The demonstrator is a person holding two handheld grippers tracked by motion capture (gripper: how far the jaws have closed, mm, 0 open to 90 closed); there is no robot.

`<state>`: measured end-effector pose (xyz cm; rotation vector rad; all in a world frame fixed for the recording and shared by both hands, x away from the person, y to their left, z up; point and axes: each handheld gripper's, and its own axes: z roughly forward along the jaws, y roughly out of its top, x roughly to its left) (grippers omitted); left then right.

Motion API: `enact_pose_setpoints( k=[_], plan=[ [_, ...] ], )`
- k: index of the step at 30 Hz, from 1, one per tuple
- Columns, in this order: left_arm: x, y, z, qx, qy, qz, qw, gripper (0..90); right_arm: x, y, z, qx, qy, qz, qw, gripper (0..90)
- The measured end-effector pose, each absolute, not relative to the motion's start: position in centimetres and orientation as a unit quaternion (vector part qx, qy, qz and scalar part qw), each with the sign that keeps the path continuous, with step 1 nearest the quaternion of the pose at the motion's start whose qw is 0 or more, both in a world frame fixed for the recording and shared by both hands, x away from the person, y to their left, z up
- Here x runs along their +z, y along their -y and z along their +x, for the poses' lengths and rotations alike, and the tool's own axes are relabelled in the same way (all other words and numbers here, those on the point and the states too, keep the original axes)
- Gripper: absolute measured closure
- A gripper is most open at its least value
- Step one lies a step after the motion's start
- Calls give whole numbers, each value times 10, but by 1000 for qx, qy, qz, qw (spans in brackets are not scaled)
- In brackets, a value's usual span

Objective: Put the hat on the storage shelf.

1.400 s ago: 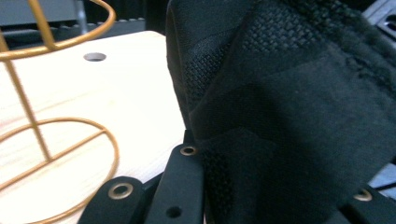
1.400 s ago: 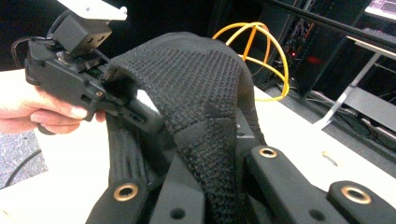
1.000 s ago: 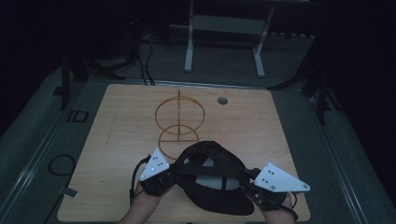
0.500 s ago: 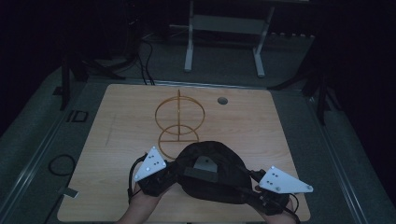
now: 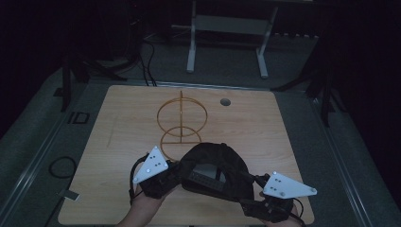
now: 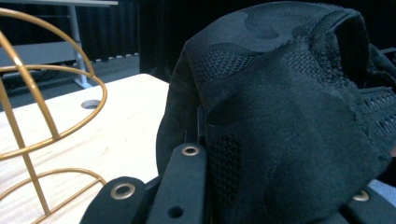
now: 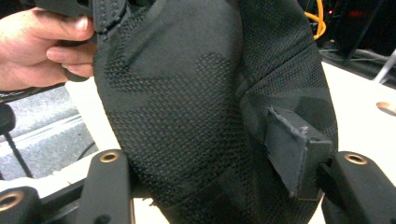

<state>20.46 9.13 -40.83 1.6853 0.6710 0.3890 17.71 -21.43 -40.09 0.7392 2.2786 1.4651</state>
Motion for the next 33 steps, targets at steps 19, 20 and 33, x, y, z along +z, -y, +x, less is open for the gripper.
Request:
enact_pose_setpoints(
  k=[19,20,33],
  plan=[
    [-391,-95,200,193,-277,720,606,889,-409,227,159,500,-827,220,134,257],
    [-390,-97,200,194,-278,718,607,889,-409,228,159,501,-826,222,133,257],
    [-388,-110,205,197,-261,720,612,887,-396,255,152,526,-815,199,137,316]
  ],
)
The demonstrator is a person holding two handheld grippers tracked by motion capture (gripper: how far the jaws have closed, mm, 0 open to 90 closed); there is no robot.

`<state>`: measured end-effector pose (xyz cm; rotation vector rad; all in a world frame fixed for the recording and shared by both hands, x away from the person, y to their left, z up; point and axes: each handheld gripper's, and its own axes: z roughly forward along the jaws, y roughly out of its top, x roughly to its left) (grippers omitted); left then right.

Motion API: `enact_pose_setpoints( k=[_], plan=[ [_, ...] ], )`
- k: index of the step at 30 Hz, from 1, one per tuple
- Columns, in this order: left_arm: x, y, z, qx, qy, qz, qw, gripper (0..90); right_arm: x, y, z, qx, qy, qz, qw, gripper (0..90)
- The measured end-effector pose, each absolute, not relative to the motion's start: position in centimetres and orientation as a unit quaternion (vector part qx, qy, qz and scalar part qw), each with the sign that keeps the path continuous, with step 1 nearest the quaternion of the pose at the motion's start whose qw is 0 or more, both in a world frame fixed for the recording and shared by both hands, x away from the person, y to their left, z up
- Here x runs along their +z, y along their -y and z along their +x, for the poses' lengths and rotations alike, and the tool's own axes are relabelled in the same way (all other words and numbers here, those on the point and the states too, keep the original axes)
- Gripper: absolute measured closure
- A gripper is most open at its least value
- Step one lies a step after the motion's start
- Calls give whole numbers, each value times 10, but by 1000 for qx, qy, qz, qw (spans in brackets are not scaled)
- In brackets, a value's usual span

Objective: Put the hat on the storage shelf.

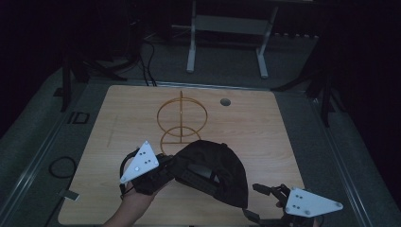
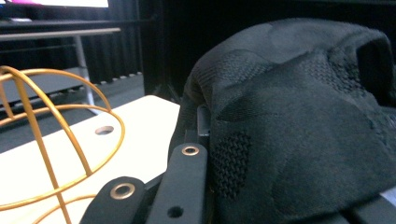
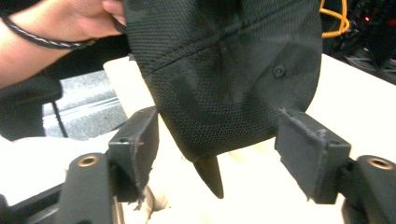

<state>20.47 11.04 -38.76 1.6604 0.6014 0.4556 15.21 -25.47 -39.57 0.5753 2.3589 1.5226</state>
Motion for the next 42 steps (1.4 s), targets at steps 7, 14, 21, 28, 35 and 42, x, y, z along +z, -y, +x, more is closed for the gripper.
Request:
enact_pose_setpoints(
  k=[7,14,21,28,35,42],
  plan=[
    [-393,-122,207,183,-231,734,612,887,-381,272,151,552,-797,199,145,336],
    [-391,-130,211,139,-155,747,632,887,-373,268,159,549,-798,182,169,384],
    [-392,-126,220,75,-79,739,664,886,-366,244,166,551,-807,136,163,408],
    [-388,-114,231,50,-51,754,652,886,-356,214,158,550,-817,66,159,423],
    [-386,-106,238,35,-39,753,656,886,-359,198,159,521,-832,46,183,440],
    [-387,-102,242,36,-46,753,656,886,-365,197,161,506,-841,39,186,610]
  ],
)
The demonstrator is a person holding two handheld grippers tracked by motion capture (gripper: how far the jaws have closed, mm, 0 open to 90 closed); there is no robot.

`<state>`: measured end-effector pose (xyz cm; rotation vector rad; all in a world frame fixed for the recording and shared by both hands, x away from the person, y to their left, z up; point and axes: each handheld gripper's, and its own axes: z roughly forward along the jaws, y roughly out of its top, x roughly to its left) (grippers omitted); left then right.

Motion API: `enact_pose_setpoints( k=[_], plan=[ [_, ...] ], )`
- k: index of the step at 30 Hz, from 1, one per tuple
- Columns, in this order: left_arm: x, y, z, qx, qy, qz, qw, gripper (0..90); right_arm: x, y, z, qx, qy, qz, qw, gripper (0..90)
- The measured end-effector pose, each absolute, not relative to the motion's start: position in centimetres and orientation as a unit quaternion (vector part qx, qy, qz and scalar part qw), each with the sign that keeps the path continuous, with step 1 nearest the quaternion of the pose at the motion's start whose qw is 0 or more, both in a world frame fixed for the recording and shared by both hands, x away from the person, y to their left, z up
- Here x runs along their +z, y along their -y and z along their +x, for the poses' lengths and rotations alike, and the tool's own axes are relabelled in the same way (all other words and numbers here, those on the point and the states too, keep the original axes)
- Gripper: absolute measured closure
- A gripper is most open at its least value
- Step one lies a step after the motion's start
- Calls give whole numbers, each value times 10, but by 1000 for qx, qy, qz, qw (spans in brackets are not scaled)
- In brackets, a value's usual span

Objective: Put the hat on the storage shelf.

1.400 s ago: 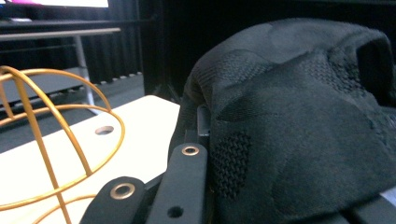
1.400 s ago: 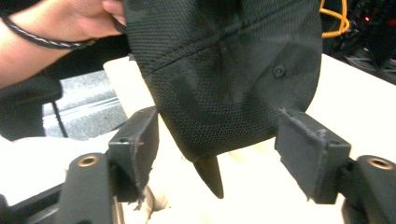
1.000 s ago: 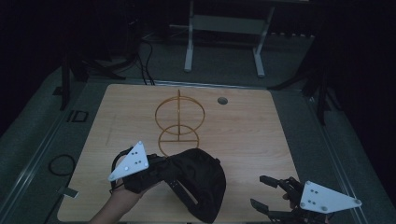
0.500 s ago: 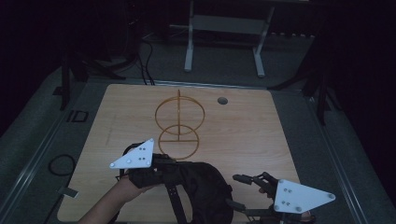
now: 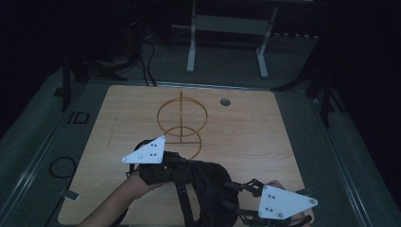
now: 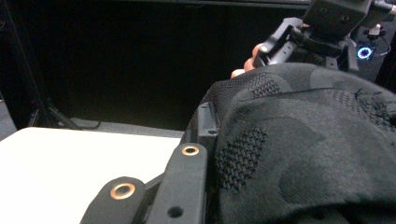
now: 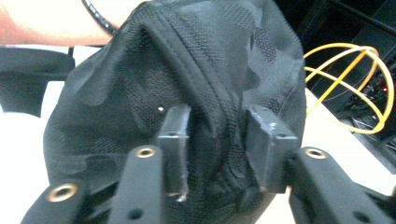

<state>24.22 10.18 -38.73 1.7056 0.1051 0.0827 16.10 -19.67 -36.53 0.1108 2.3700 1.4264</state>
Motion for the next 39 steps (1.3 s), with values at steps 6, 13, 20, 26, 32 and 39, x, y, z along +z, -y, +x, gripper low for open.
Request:
enact_pose_setpoints(
  k=[6,13,20,26,32,39],
  plan=[
    [-387,-97,246,44,-54,753,654,886,-368,197,163,499,-843,39,198,730],
    [-387,-91,248,55,-60,760,644,883,-372,200,167,492,-845,53,201,860],
    [-389,-84,253,74,-77,772,627,877,-374,211,171,508,-834,78,202,881],
    [-388,-84,251,114,-92,780,608,739,-370,225,176,527,-819,106,198,882],
    [-385,-89,248,161,-95,799,571,647,-362,241,181,533,-808,133,212,882],
    [-391,-98,246,172,-113,809,550,619,-352,255,187,547,-789,155,232,882]
  ],
)
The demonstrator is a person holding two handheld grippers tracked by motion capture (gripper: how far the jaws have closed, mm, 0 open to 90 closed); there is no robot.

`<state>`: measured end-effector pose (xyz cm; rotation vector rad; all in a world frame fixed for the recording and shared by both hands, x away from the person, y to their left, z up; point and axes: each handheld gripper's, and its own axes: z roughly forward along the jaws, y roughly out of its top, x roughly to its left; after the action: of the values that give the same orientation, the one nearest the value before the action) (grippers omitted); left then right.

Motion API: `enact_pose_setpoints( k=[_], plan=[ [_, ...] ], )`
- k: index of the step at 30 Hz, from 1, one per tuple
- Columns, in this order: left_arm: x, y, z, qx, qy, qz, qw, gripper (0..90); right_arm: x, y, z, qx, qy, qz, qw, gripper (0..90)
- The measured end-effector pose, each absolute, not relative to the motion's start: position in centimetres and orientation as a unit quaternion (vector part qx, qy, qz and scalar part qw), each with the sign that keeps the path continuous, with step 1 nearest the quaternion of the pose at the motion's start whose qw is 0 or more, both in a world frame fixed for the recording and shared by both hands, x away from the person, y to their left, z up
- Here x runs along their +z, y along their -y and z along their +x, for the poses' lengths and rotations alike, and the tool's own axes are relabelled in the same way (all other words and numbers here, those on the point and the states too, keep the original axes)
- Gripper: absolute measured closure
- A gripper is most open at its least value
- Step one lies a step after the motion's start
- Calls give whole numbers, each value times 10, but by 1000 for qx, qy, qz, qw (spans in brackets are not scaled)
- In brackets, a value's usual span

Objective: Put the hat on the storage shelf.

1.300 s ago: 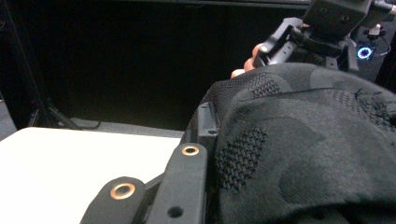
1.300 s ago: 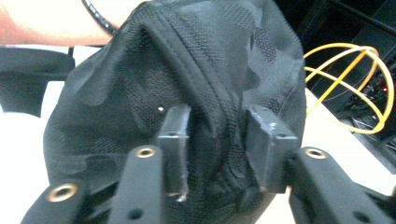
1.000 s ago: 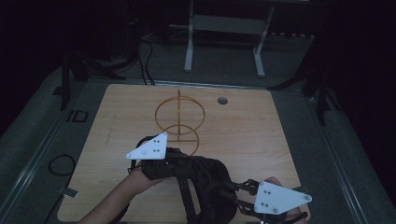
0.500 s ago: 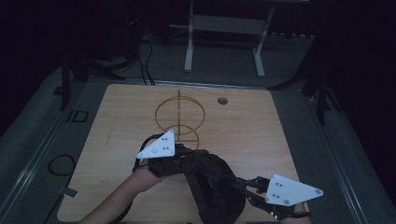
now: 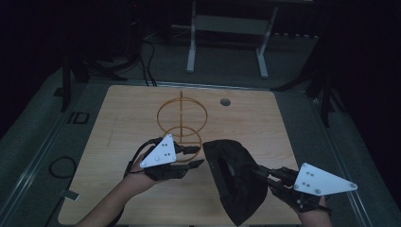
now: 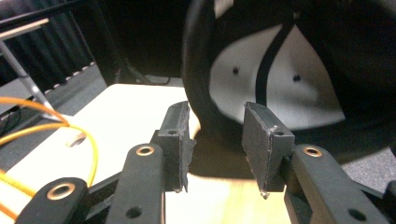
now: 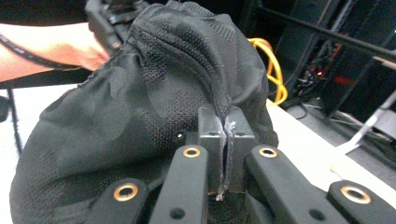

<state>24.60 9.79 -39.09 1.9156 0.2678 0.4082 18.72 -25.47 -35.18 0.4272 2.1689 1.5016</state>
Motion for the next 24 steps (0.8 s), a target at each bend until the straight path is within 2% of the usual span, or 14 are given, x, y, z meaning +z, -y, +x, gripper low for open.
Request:
enact_pose_setpoints(
  k=[7,13,21,22,24],
  plan=[
    [-406,-120,245,169,-144,802,554,604,-343,265,205,545,-773,185,265,882],
    [-425,-145,240,176,-179,798,548,543,-334,270,228,543,-760,210,289,882],
    [-458,-172,226,195,-244,783,538,333,-319,256,263,530,-759,221,307,882],
    [-458,-172,226,195,-244,783,538,265,-319,256,263,530,-759,221,307,882],
    [-467,-179,226,195,-260,779,536,240,-315,247,274,521,-763,222,311,881]
  ],
)
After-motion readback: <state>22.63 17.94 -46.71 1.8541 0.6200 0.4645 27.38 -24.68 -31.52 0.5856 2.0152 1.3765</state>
